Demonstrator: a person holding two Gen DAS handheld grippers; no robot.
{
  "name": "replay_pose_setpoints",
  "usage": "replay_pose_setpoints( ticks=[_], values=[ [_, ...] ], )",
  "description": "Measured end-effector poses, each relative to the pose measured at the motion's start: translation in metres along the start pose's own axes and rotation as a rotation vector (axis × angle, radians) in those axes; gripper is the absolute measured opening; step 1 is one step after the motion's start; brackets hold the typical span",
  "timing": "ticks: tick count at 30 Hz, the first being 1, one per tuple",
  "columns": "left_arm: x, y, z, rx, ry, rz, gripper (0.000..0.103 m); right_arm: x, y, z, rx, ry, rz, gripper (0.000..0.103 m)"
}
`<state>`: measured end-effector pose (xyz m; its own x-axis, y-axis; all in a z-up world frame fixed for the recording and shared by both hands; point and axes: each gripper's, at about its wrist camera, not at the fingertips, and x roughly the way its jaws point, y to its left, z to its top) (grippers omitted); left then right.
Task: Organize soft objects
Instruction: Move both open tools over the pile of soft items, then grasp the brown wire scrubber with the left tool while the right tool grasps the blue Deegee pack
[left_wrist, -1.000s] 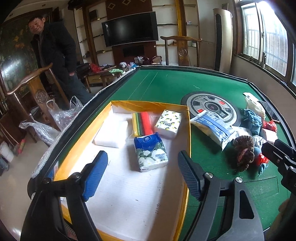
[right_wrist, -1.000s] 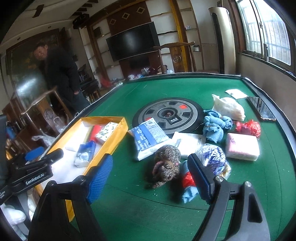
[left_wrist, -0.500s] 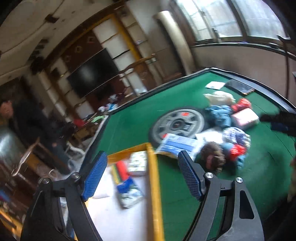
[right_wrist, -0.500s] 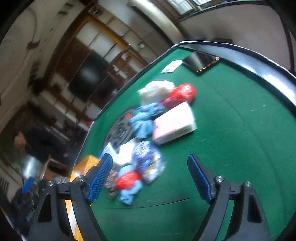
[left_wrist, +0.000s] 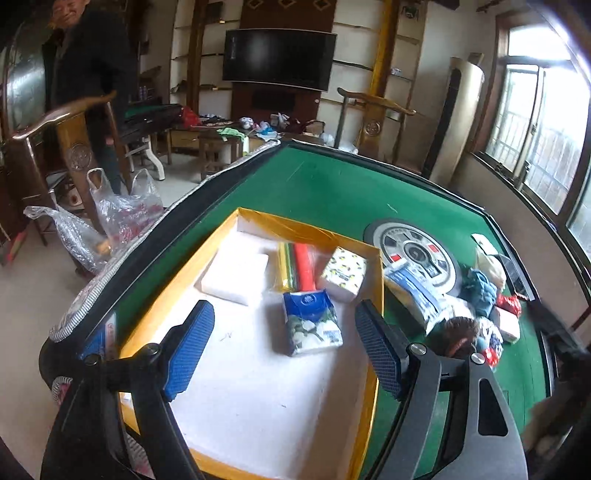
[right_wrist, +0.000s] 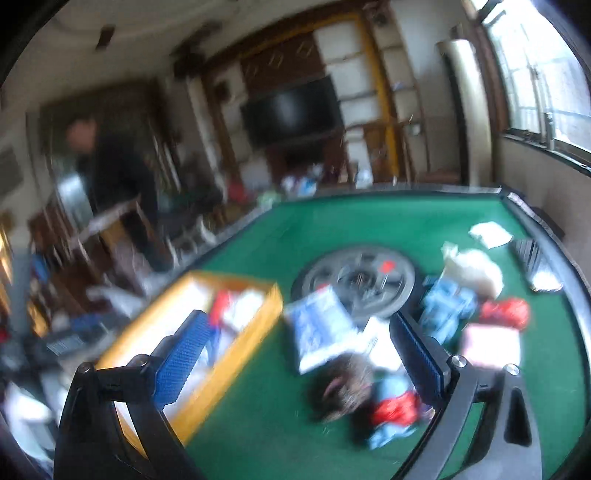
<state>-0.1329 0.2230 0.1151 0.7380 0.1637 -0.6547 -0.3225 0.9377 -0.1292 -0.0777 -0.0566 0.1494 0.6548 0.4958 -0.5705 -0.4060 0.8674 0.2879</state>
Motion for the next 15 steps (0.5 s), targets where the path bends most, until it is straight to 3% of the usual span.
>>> replay_pose_setpoints(
  ticks=[3, 12, 15],
  values=[
    [0.001, -0.011, -0.003, 0.031, 0.009, -0.028, 0.079, 0.016, -0.012, -0.006, 0.052, 0.059, 0.005, 0.096],
    [0.01, -0.07, -0.012, 0.108, 0.109, -0.175, 0.079, 0.011, -0.116, 0.021, 0.14, -0.055, -0.251, 0.096],
    [0.021, -0.096, -0.022, 0.162, 0.147, -0.197, 0.079, 0.014, -0.146, 0.018, 0.182, -0.075, -0.293, 0.096]
  ],
)
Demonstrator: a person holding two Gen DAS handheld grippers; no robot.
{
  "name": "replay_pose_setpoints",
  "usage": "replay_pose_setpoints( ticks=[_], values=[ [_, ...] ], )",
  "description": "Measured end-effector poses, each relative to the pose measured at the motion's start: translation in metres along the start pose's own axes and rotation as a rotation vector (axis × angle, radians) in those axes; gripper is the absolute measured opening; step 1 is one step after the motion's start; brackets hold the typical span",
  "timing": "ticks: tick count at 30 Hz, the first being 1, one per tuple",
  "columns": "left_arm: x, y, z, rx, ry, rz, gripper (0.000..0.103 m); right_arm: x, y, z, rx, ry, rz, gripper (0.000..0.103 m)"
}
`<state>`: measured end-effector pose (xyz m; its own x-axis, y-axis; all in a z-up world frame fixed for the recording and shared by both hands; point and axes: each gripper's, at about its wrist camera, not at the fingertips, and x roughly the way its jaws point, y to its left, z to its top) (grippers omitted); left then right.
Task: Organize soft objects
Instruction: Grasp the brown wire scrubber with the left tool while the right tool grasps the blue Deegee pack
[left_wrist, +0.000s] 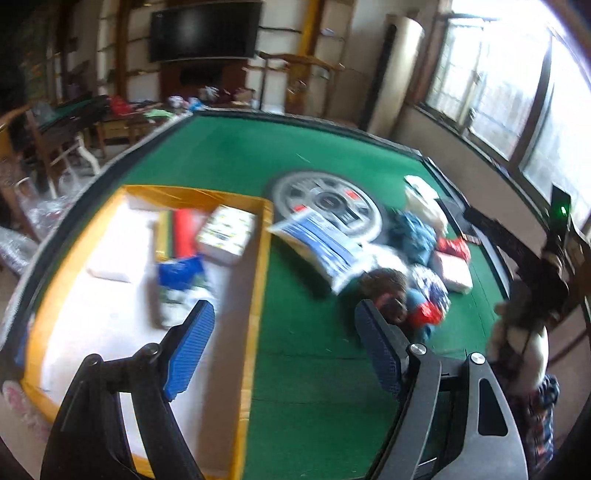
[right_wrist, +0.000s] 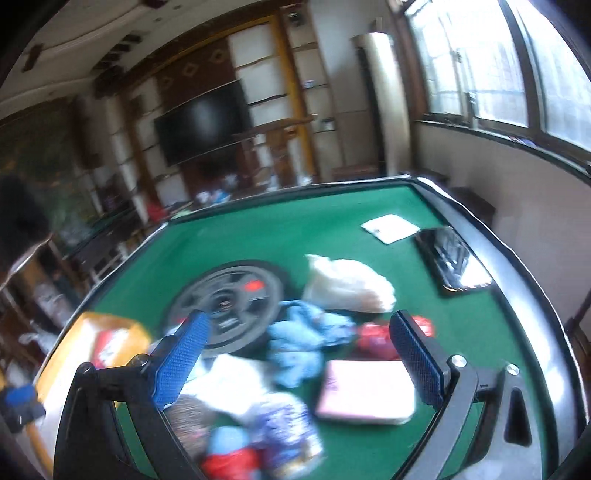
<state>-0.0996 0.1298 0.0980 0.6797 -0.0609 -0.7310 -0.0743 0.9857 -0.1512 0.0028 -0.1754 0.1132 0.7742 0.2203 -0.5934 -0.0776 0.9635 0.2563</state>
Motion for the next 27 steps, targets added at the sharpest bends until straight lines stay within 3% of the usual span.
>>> replay_pose_setpoints(
  ticks=[4, 9, 12, 15, 18, 22, 24, 25, 27],
  values=[
    [0.031, -0.032, 0.003, 0.049, 0.049, -0.013, 0.079, 0.012, -0.026, -0.006, 0.076, 0.068, 0.015, 0.096],
    [0.067, -0.058, 0.007, 0.012, 0.106, -0.072, 0.078, 0.011, -0.037, -0.006, 0.115, 0.08, 0.029, 0.096],
    [0.078, -0.076, 0.007, 0.033, 0.079, -0.129, 0.078, 0.013, -0.037, -0.008, 0.119, 0.1, 0.019, 0.096],
    [0.091, -0.093, 0.006, 0.086, 0.058, -0.103, 0.078, 0.015, -0.038, -0.01, 0.128, 0.104, 0.024, 0.096],
    [0.113, -0.099, 0.004, 0.089, 0.098, -0.101, 0.078, 0.014, -0.038, -0.009, 0.13, 0.099, 0.024, 0.096],
    [0.128, -0.086, 0.003, 0.03, 0.133, -0.159, 0.078, 0.014, -0.038, -0.009, 0.133, 0.102, 0.025, 0.096],
    [0.132, -0.074, 0.005, -0.012, 0.15, -0.215, 0.069, 0.014, -0.038, -0.009, 0.137, 0.105, 0.028, 0.096],
    [0.131, -0.07, 0.006, -0.016, 0.149, -0.246, 0.047, 0.013, -0.038, -0.009, 0.136, 0.105, 0.026, 0.096],
    [0.13, -0.064, 0.008, -0.02, 0.165, -0.28, 0.046, 0.015, -0.038, -0.009, 0.136, 0.106, 0.022, 0.096]
  ],
)
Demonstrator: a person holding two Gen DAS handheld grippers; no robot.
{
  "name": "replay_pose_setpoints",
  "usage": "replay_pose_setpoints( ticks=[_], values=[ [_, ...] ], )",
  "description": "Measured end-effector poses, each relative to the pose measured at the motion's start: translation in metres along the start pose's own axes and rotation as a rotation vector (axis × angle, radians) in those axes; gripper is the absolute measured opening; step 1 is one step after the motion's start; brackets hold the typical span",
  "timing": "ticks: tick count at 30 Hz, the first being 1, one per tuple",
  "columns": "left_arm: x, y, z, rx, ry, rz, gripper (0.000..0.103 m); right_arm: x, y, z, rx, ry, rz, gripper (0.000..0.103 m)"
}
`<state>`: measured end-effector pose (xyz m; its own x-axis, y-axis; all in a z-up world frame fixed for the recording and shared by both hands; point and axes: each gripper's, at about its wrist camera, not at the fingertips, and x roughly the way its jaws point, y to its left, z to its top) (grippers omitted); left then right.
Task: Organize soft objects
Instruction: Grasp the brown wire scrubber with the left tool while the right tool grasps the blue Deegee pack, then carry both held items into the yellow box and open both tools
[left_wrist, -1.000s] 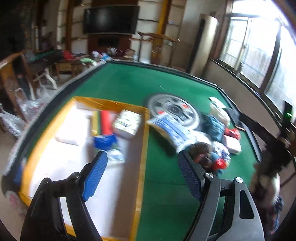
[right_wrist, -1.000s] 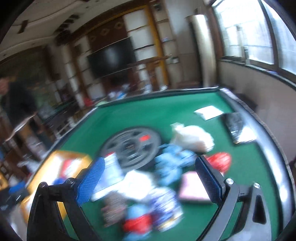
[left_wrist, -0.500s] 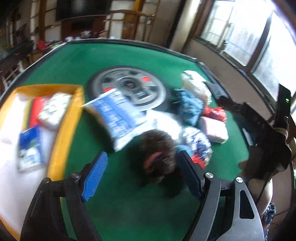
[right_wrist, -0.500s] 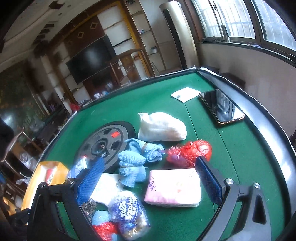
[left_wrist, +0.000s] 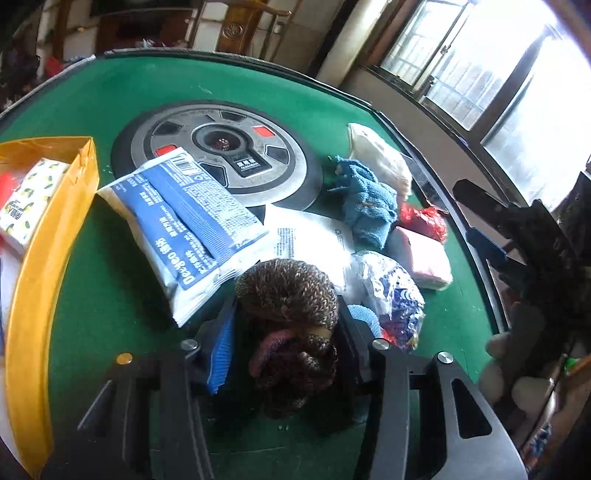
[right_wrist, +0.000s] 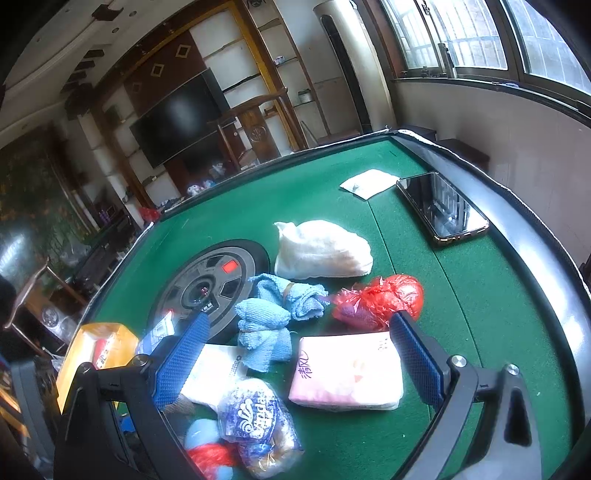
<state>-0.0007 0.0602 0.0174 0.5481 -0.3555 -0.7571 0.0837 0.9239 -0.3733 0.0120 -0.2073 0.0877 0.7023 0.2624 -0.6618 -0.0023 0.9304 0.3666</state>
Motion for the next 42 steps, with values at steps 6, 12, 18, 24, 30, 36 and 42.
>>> replay_pose_setpoints(
  ticks=[6, 12, 18, 24, 30, 36, 42],
  values=[
    [-0.033, 0.006, -0.004, -0.016, -0.061, -0.01, 0.046, 0.003, 0.0, -0.002, -0.008, 0.007, -0.013, 0.096],
    [-0.101, 0.027, -0.011, -0.026, -0.156, -0.007, 0.046, 0.007, 0.003, -0.005, -0.032, 0.016, 0.0, 0.096],
    [-0.172, 0.074, -0.025, -0.048, -0.293, 0.114, 0.046, 0.001, 0.034, -0.013, -0.106, 0.041, 0.115, 0.096],
    [-0.193, 0.122, -0.037, -0.122, -0.334, 0.161, 0.046, 0.04, 0.136, -0.014, -0.37, 0.297, 0.221, 0.096],
    [-0.185, 0.173, -0.041, -0.223, -0.244, 0.246, 0.046, 0.12, 0.188, -0.03, -0.536, 0.491, 0.092, 0.096],
    [-0.157, 0.209, -0.02, -0.252, -0.157, 0.369, 0.048, 0.151, 0.205, -0.053, -0.604, 0.546, -0.013, 0.096],
    [-0.147, 0.231, -0.006, -0.318, -0.134, 0.344, 0.051, 0.154, 0.205, -0.057, -0.567, 0.537, -0.013, 0.081]
  ],
)
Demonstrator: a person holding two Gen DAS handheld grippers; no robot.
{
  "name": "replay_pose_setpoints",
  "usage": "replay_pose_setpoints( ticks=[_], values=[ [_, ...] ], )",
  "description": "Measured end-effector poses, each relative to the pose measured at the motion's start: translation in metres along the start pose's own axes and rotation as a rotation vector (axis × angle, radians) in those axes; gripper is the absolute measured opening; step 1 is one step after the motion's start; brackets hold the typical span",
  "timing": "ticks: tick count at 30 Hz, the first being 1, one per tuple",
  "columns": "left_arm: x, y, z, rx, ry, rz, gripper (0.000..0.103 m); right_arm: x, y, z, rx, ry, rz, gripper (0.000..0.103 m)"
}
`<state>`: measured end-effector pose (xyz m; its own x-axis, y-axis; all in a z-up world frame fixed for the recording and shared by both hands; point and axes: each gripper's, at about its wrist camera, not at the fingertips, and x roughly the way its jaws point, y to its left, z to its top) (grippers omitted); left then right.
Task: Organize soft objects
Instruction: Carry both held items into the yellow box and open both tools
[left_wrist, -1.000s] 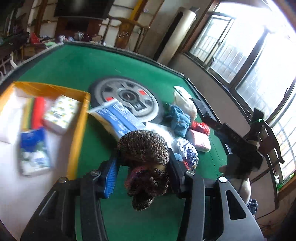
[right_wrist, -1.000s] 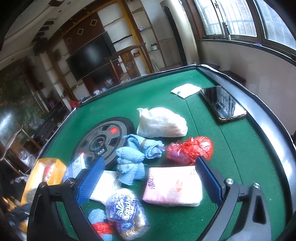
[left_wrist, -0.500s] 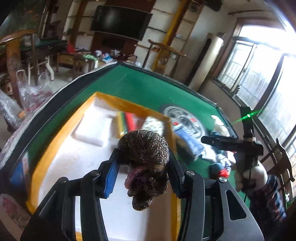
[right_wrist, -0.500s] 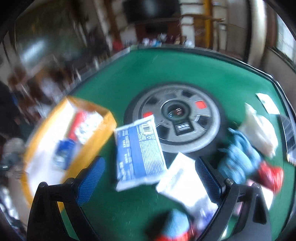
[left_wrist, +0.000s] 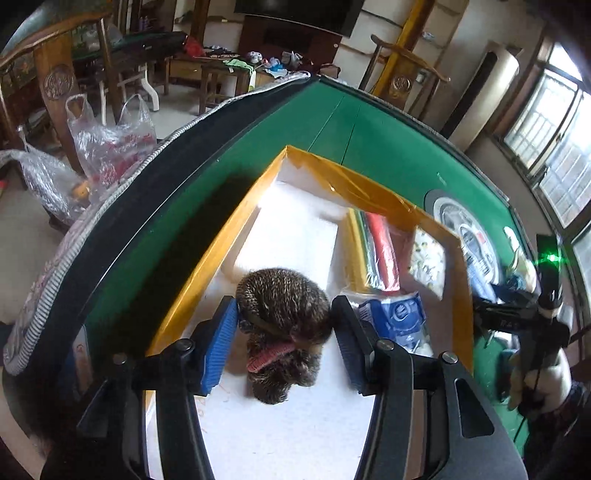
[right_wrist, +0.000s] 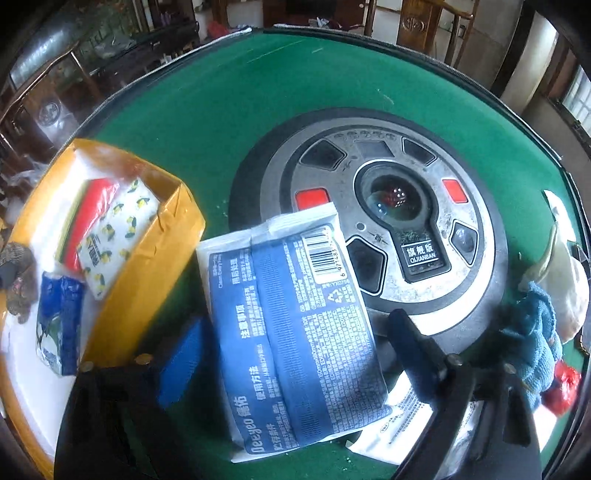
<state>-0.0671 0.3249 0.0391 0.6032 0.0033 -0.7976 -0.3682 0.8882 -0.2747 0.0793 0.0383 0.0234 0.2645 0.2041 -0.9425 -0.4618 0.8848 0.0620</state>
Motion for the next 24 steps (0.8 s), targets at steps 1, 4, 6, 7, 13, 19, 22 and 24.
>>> replay_pose_setpoints(
  ticks=[1, 4, 6, 7, 13, 19, 22, 24],
  values=[
    [-0.007, 0.002, -0.002, -0.007, -0.018, -0.016, 0.051, -0.003, 0.001, -0.001, 0.001, -0.013, 0.003, 0.067],
    [-0.03, 0.005, -0.013, -0.02, -0.065, -0.021, 0.051, -0.012, -0.01, -0.008, 0.064, -0.029, 0.073, 0.064],
    [-0.042, 0.008, -0.018, -0.034, -0.088, -0.027, 0.051, -0.018, -0.022, -0.015, 0.103, -0.044, 0.105, 0.064],
    [-0.049, 0.01, -0.023, -0.043, -0.103, -0.026, 0.051, -0.02, -0.028, -0.019, 0.129, -0.054, 0.13, 0.063],
    [-0.068, 0.012, -0.039, -0.07, -0.159, 0.015, 0.052, -0.057, -0.057, -0.042, 0.256, -0.145, 0.253, 0.063],
    [-0.084, 0.012, -0.046, -0.059, -0.217, 0.109, 0.052, -0.105, 0.0, -0.04, 0.148, -0.19, 0.378, 0.064],
    [-0.09, 0.022, -0.049, -0.091, -0.229, 0.082, 0.052, -0.112, 0.055, -0.042, 0.04, -0.175, 0.449, 0.064],
    [-0.093, 0.029, -0.049, -0.118, -0.221, 0.051, 0.052, -0.107, 0.092, -0.047, -0.033, -0.137, 0.493, 0.064]
  ],
)
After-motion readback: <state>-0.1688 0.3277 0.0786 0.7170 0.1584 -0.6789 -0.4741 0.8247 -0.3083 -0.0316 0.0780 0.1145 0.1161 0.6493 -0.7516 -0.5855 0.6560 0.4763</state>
